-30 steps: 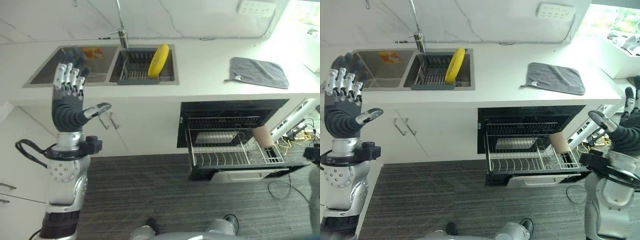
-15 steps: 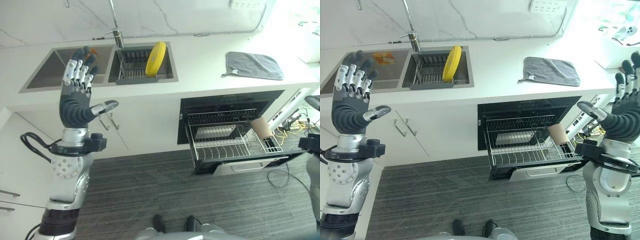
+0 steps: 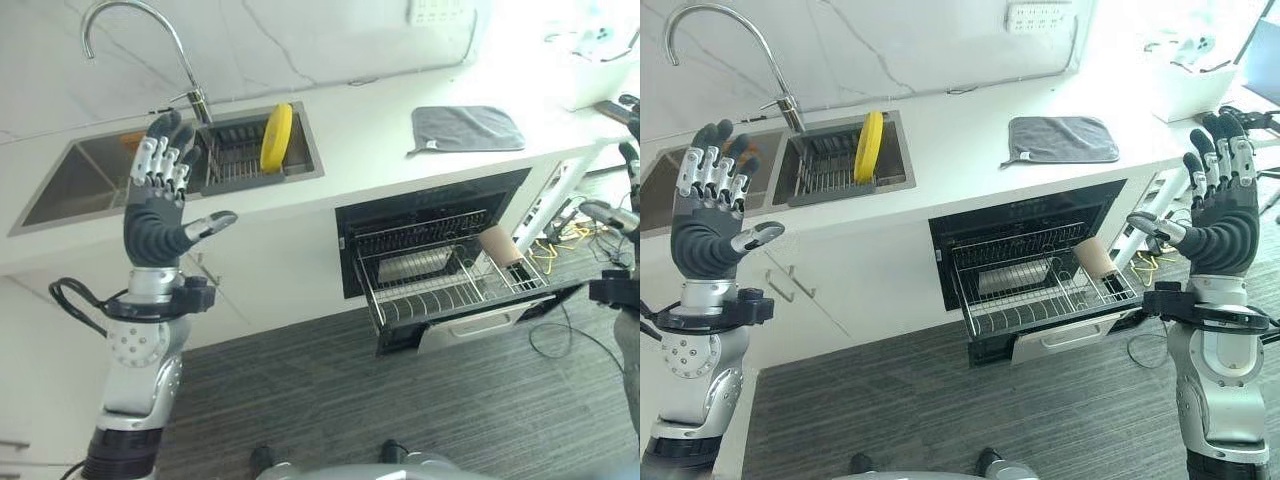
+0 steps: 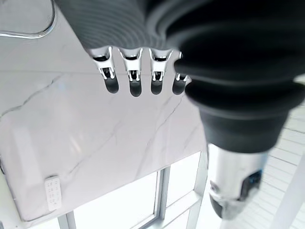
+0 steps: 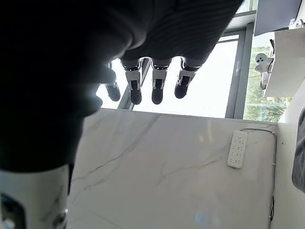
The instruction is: Place the dishes in the dishwasher.
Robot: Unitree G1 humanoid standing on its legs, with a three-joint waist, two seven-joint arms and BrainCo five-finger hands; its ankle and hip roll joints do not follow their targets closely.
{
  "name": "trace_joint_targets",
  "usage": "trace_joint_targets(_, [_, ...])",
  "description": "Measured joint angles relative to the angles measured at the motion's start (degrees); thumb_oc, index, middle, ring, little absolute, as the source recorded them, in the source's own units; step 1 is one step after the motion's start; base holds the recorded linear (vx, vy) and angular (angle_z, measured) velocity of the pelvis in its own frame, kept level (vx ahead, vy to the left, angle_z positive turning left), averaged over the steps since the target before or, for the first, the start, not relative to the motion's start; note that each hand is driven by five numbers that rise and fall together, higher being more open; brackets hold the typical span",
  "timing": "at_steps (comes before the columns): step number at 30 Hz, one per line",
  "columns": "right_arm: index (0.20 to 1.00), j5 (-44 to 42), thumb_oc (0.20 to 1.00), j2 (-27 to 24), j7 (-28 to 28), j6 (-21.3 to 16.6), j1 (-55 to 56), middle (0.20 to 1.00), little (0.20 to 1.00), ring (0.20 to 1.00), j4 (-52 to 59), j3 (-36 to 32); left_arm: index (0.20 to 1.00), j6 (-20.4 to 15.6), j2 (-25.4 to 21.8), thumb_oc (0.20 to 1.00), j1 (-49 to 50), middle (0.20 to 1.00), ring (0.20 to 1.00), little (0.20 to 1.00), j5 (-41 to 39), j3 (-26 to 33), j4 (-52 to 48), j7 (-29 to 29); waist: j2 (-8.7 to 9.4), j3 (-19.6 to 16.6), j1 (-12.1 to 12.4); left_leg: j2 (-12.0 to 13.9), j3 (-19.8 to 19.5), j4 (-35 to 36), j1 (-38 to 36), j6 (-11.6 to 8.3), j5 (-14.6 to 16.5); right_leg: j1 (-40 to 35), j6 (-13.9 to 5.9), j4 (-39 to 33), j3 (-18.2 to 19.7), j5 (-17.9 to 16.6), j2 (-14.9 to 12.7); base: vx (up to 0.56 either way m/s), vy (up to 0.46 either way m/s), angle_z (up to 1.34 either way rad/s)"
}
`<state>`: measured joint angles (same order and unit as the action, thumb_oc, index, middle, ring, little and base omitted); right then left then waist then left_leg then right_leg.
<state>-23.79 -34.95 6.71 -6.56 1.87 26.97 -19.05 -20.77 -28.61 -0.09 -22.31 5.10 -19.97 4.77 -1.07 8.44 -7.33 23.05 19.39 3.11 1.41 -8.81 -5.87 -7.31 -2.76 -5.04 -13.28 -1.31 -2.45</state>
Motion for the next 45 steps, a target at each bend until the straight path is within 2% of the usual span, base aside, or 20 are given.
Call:
trace_joint_targets(3, [1.000, -0.5, 1.000, -2.6, -3.0, -0.1, -0.6, 1.000, 1.000, 1.000, 0.0, 0.0, 1.000, -1.5, 0.0, 1.000, 0.5, 1.000, 1.000, 1.000, 1.2, -0.4, 2.6, 0.0, -1.83, -0.3, 0.3, 0.0, 2.0, -0.3, 0.5, -0.94, -3.3, -0.8, -5.58, 1.8, 0.0, 1.3, -4.3, 0.35, 0.517, 0.12])
trace_joint_targets(5, [1.000, -2.4, 1.000, -3.3, -7.6, 0.8, -0.1, 1.000, 1.000, 1.000, 0.3, 0.2, 1.000, -2.5, -0.8, 1.000, 3.1, 1.000, 1.000, 1.000, 0.8, 3.8, 2.6, -1.0, 4.15, -0.1, 1.3, -9.3, 4.5, -0.9, -1.5, 2.45, -1.8, 0.9, -4.86, 6.5, -0.9, 0.1, -13.6, 0.34, 0.562, -0.03])
trace_joint_targets(6, [1.000, -2.4, 1.000, -3.3, -8.1, 0.8, 0.1, 1.000, 1.000, 1.000, 0.6, 0.1, 1.000, -2.6, -0.9, 1.000, 3.4, 1.000, 1.000, 1.000, 0.6, 4.0, 2.7, -1.1, 4.31, -0.1, 1.4, -10.3, 4.5, -0.8, -2.2, 2.92, -1.5, 1.8, -4.73, 8.4, -1.5, -0.4, -14.1, 0.39, 0.675, 0.10])
trace_joint_targets(10, [1.000, -4.7, 1.000, -3.1, -10.1, -0.6, 3.0, 1.000, 1.000, 1.000, 1.6, -6.9, 1.000, -4.3, -1.9, 1.000, 0.8, 1.000, 1.000, 1.000, -1.5, 3.5, 2.0, -6.1, 5.57, -0.2, 3.5, -14.8, 3.1, -3.9, -3.4, 5.52, 4.1, 0.1, -10.01, 12.7, 0.0, -5.3, -17.6, 0.35, 0.510, 0.41])
trace_joint_targets(13, [1.000, -6.1, 1.000, 3.0, -11.4, -2.5, 6.1, 1.000, 1.000, 1.000, 4.0, -9.2, 1.000, -4.0, -0.7, 1.000, -3.8, 1.000, 1.000, 1.000, -1.3, 2.8, 1.6, -9.4, 6.02, 1.3, 3.8, -20.1, 3.1, -8.8, -2.6, 10.06, 11.8, 6.5, -9.75, 29.5, 1.6, -9.5, -23.4, 0.33, 0.370, 0.64])
trace_joint_targets(14, [1.000, -6.1, 1.000, 4.2, -12.0, -2.9, 6.8, 1.000, 1.000, 1.000, 4.7, -8.5, 1.000, -3.9, -0.5, 1.000, -3.2, 1.000, 1.000, 1.000, -1.4, 3.0, 1.2, -9.5, 5.33, 1.3, 3.6, -20.4, 3.4, -6.7, -4.4, 10.41, 10.8, 8.7, -9.76, 33.3, 2.5, -10.8, -24.5, 0.33, 0.289, 0.26])
trace_joint_targets(16, [1.000, -5.2, 1.000, 4.0, -12.8, -2.9, 7.0, 1.000, 1.000, 1.000, 5.4, -5.7, 1.000, -2.1, -1.7, 1.000, -3.0, 1.000, 1.000, 1.000, -1.2, 3.1, 0.1, -9.6, 2.98, 1.5, 3.8, -19.3, 3.1, -5.1, -6.6, 12.89, 12.6, 13.7, -8.56, 35.6, 1.9, -2.5, -17.7, 0.38, 0.259, 0.00])
trace_joint_targets(19, [1.000, -4.4, 1.000, 2.2, -13.1, -2.8, 7.0, 1.000, 1.000, 1.000, 4.9, -5.7, 1.000, 0.5, -0.7, 1.000, -3.7, 1.000, 1.000, 1.000, 1.2, 2.5, 0.4, -9.1, 3.11, 1.5, 2.1, -19.6, 1.7, -0.7, -10.8, 12.28, 12.1, 19.5, -4.82, 38.3, 0.0, 7.8, -6.4, 0.30, 0.096, 0.31])
trace_joint_targets(22, [1.000, -4.4, 1.000, -1.6, -13.2, -2.8, 4.8, 1.000, 1.000, 1.000, 4.4, -6.5, 1.000, 2.8, -0.8, 1.000, -4.8, 1.000, 1.000, 1.000, 3.9, 1.0, 0.4, -9.2, 4.16, 1.2, 0.6, -21.7, 0.0, -0.7, -11.9, 10.90, 12.9, 22.8, 1.17, 24.6, -6.7, 5.0, -4.5, 0.18, -0.034, 0.50])
trace_joint_targets(24, [1.000, -4.4, 1.000, -1.7, -13.2, -2.8, 4.4, 1.000, 1.000, 1.000, 4.2, -6.5, 1.000, 3.5, -1.2, 1.000, -3.8, 1.000, 1.000, 1.000, 5.1, 1.1, 0.4, -9.0, 5.29, 0.3, 1.1, -23.4, -0.3, -1.7, -14.5, 8.47, 14.4, 21.5, 6.13, 15.5, -6.0, -5.5, -3.9, 0.15, -0.087, 0.14])
trace_joint_targets(25, [1.000, -4.3, 1.000, -1.6, -13.2, -2.8, 4.4, 1.000, 1.000, 1.000, 3.5, -5.9, 1.000, 3.6, -0.7, 1.000, -2.7, 1.000, 1.000, 1.000, 5.7, 1.1, 0.4, -8.5, 5.42, -0.1, 2.1, -23.9, 0.1, -4.8, -15.3, 6.16, 16.0, 19.3, 7.16, 13.9, -6.1, -6.2, -3.6, 0.14, -0.123, -0.20])
trace_joint_targets(26, [1.000, -4.3, 1.000, -0.3, -12.8, -2.6, 3.4, 1.000, 1.000, 1.000, 2.1, -4.2, 1.000, 4.2, -1.2, 1.000, -1.2, 1.000, 1.000, 1.000, 6.4, 0.9, 0.1, -7.4, 6.69, -0.1, 3.2, -22.4, -1.0, -14.8, -9.1, 6.60, 18.8, 16.9, 7.06, 9.5, -4.7, -7.7, -4.6, 0.15, -0.167, -0.40])
trace_joint_targets(29, [1.000, -3.7, 1.000, 2.0, -12.1, -1.6, -1.6, 1.000, 1.000, 1.000, -2.6, -1.0, 1.000, 5.5, -3.7, 1.000, -1.1, 1.000, 1.000, 1.000, 7.5, 1.2, -1.4, -6.2, 4.11, 0.5, 3.6, -17.8, 0.8, -3.4, -9.6, 7.13, 12.9, 14.8, 4.34, 6.4, -6.3, -9.3, -0.9, 0.14, -0.240, -0.64])
trace_joint_targets(31, [1.000, -3.1, 1.000, 1.0, -11.9, -1.4, 1.3, 1.000, 1.000, 1.000, -2.0, 0.6, 1.000, 6.0, -1.9, 1.000, -0.4, 1.000, 1.000, 1.000, 7.2, 1.4, -1.6, -5.6, 2.66, 0.6, 2.3, -16.8, 2.1, -2.0, -14.0, 6.73, 13.1, 11.9, 2.87, 8.2, -14.2, -4.6, -4.5, 0.12, -0.305, -0.18])
trace_joint_targets(33, [1.000, -3.1, 1.000, 0.6, -11.3, -1.4, 1.8, 1.000, 1.000, 1.000, -1.2, 0.4, 1.000, 6.1, -1.9, 1.000, 0.8, 1.000, 1.000, 1.000, 6.3, 2.4, -1.7, -5.2, 2.90, 0.2, 3.1, -16.6, 3.3, -1.7, -15.4, 5.28, 14.1, 11.3, 1.77, 7.8, -13.5, -4.7, -6.9, 0.08, -0.250, -0.32])
trace_joint_targets(34, [1.000, -3.1, 1.000, 0.6, -10.5, -0.7, 2.0, 1.000, 1.000, 1.000, -1.2, 0.3, 1.000, 6.5, -1.7, 1.000, 0.9, 1.000, 1.000, 1.000, 4.7, 2.4, -1.7, -4.9, 3.27, -0.2, 3.3, -16.2, 3.4, -1.9, -15.6, 4.32, 14.1, 10.4, -1.09, 6.1, -11.7, -6.1, -6.6, 0.07, -0.218, -0.40])
trace_joint_targets(39, [1.000, -2.2, 1.000, -1.1, -7.4, 1.8, 3.5, 1.000, 1.000, 1.000, -1.3, -2.0, 1.000, 7.3, -0.3, 1.000, 2.8, 1.000, 1.000, 1.000, 3.6, 2.1, -1.6, -4.8, 0.80, -0.9, 1.9, -12.4, 4.9, -8.5, -13.1, 0.92, 13.1, 4.5, 2.78, 0.1, -8.7, -5.7, -2.6, 0.04, -0.242, -0.38])
trace_joint_targets(40, [1.000, -2.2, 1.000, -2.8, -7.2, 2.4, 3.7, 1.000, 1.000, 1.000, -1.9, -4.0, 1.000, 7.2, -0.3, 1.000, 2.3, 1.000, 1.000, 1.000, 3.4, 2.2, -1.5, -4.9, -0.58, -0.8, 1.2, -12.0, 7.0, -7.5, -11.0, 1.20, 8.5, 4.7, 2.19, 0.0, -8.0, -4.9, -1.4, 0.01, -0.072, -0.18])
trace_joint_targets(43, [1.000, -2.1, 1.000, -3.2, -6.6, 3.7, 2.9, 1.000, 1.000, 1.000, -1.8, -4.1, 1.000, 6.9, -0.1, 1.000, 2.4, 1.000, 1.000, 1.000, 3.3, 2.1, -1.4, -4.9, 2.01, -0.4, 2.2, -10.4, -1.6, -18.6, -5.0, -0.90, 10.6, 4.7, 3.44, 0.0, -5.1, -3.9, -2.0, 0.00, 0.156, -0.40])
trace_joint_targets(45, [1.000, -2.0, 1.000, -5.2, -5.5, 3.4, -0.5, 1.000, 1.000, 1.000, -3.1, -2.3, 1.000, 6.0, -0.4, 1.000, 3.5, 1.000, 1.000, 1.000, 3.3, 2.1, -1.5, -4.0, 0.51, -0.3, 3.3, -11.6, -7.2, -4.0, -4.3, -0.86, 10.1, 6.2, 2.52, 0.0, -2.6, -4.0, -1.1, 0.00, 0.224, -0.74])
